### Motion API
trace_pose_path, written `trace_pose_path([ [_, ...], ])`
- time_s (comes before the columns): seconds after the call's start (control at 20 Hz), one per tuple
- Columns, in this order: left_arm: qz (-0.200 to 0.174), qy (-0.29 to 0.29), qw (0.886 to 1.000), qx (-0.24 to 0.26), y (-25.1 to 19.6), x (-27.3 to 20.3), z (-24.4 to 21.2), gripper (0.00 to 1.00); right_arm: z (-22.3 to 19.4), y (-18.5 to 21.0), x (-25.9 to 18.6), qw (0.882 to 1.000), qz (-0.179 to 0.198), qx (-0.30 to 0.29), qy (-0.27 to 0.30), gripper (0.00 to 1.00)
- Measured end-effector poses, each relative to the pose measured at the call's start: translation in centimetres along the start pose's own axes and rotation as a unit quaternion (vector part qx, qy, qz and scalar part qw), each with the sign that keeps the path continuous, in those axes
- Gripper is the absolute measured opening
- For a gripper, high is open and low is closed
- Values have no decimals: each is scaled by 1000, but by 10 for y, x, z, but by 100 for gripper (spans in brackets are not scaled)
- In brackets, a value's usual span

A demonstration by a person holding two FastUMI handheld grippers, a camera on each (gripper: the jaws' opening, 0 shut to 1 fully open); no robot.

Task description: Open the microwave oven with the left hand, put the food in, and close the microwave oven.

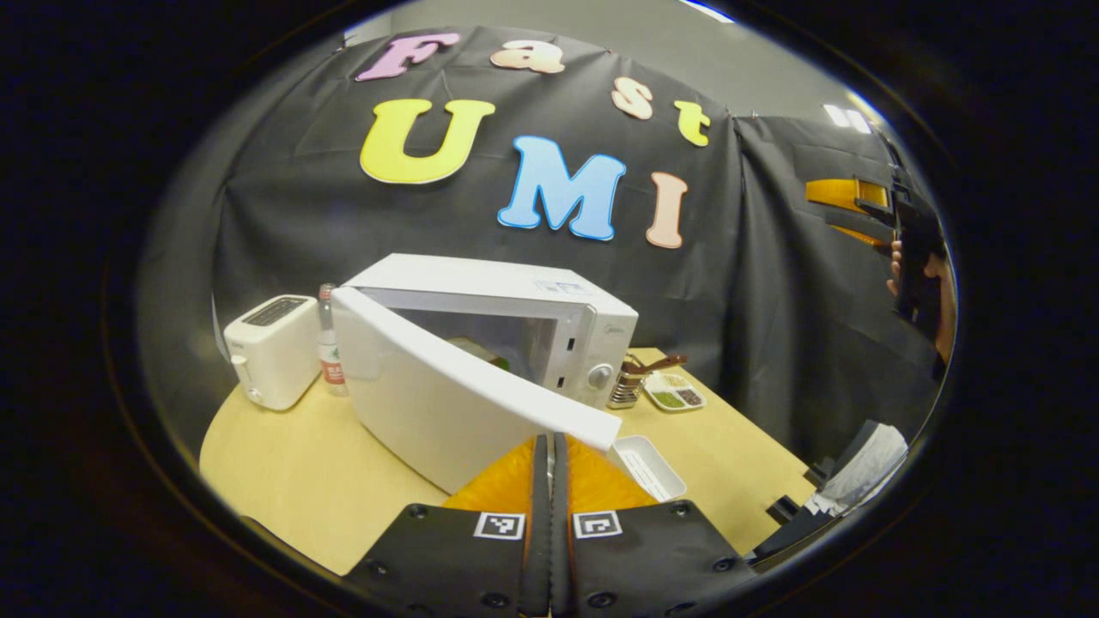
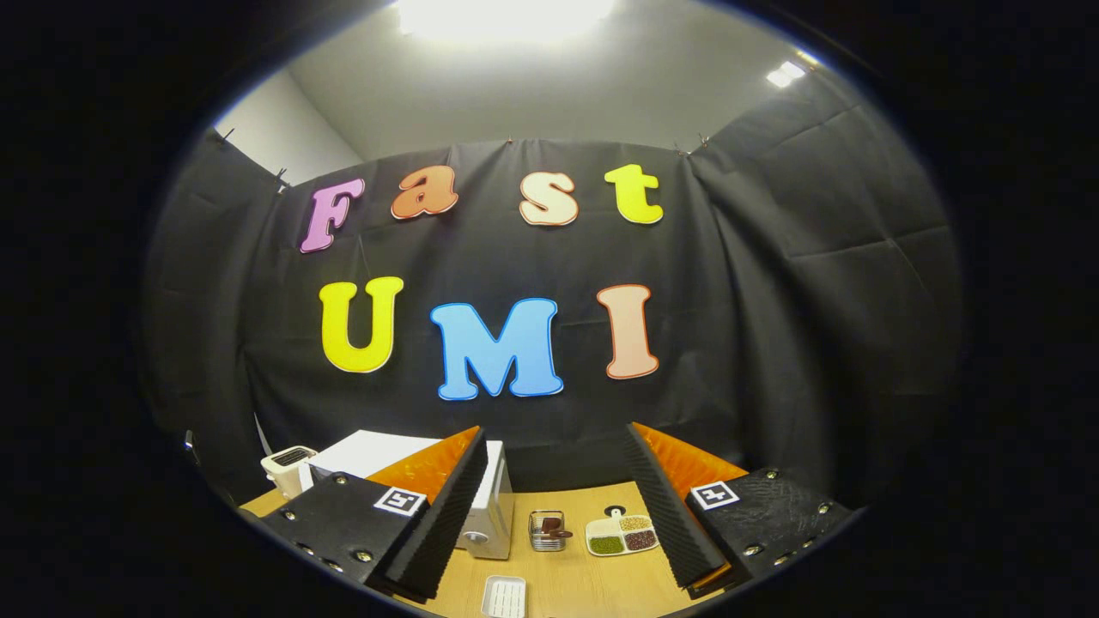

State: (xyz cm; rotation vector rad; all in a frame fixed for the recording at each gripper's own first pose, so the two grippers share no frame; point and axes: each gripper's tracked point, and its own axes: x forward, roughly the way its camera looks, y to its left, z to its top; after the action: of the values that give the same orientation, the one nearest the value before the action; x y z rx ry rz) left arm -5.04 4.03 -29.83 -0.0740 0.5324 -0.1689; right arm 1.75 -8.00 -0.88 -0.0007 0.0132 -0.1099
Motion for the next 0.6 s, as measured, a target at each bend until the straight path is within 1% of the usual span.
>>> trace_pose_path([
  [0.05, -3, 3, 1000, 9, -4, 8, 2, 5, 1, -2, 1, 1000, 0, -6, -3, 96],
  [0.25, -14, 8, 999, 30, -15, 36, 15, 8, 2, -15, 6, 999, -1, -30, -13, 96],
  [0.35, -17, 12, 999, 35, -19, 52, 17, 7, -2, -22, 8, 1000, -4, -30, -9, 96],
  [0.6, -25, 12, 999, 40, -27, 86, 30, 7, -9, -45, 15, 1000, -22, -23, 0, 96],
])
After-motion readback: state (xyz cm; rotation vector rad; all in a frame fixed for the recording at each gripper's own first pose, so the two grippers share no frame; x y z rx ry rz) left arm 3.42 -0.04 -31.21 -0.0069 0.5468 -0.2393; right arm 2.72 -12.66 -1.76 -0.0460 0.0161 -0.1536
